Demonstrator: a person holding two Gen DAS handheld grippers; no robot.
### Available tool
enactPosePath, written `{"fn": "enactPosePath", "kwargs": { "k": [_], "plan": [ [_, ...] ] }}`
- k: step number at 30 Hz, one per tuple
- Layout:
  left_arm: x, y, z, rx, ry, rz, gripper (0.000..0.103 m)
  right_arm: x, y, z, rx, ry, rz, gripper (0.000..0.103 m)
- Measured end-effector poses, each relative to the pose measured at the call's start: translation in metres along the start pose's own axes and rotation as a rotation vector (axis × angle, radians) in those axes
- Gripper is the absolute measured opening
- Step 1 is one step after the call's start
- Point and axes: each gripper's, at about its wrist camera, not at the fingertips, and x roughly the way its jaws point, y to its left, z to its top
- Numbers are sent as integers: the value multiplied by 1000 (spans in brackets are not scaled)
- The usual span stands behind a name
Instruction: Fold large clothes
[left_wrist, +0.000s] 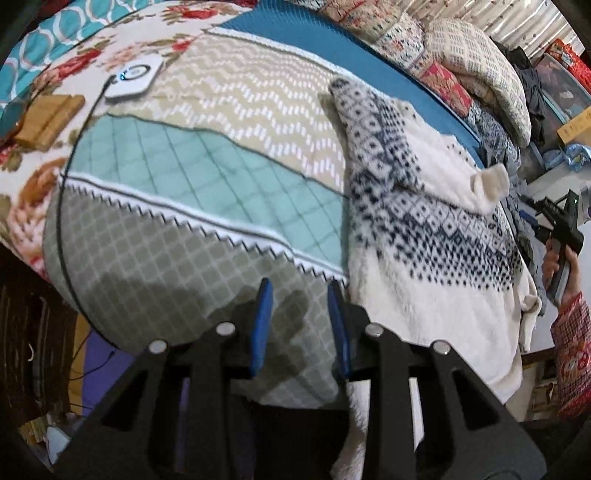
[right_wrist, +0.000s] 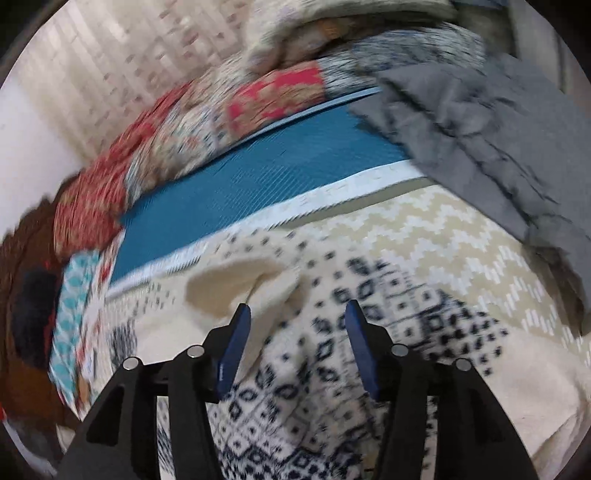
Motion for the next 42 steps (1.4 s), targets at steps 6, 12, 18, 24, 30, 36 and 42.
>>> {"fn": "enactPosePath", "kwargs": {
  "k": [6, 12, 18, 24, 30, 36, 42],
  "plan": [
    [-5, -9, 40, 58, -45, 33, 31, 7, 30, 2, -125, -6, -40, 81],
    [22, -46, 115, 140, -108, 55, 60, 18, 37, 6, -163, -15, -42, 81],
    [100, -95, 155, 195, -36, 71, 61, 28, 48, 2, -166, -17, 49, 81],
    [166, -117, 170, 221, 17, 164, 22, 40, 73, -2, -282, -30, 76, 81],
    [149, -113, 182, 224, -47, 137, 11, 43, 40, -23, -318, 51, -107, 36],
    [168, -115, 173, 281, -6, 171, 19, 43, -26, -43, -90, 131, 7, 42],
    [153, -112, 183, 210, -48, 117, 42, 21, -23, -7, -3, -45, 86, 79]
  ]
}}
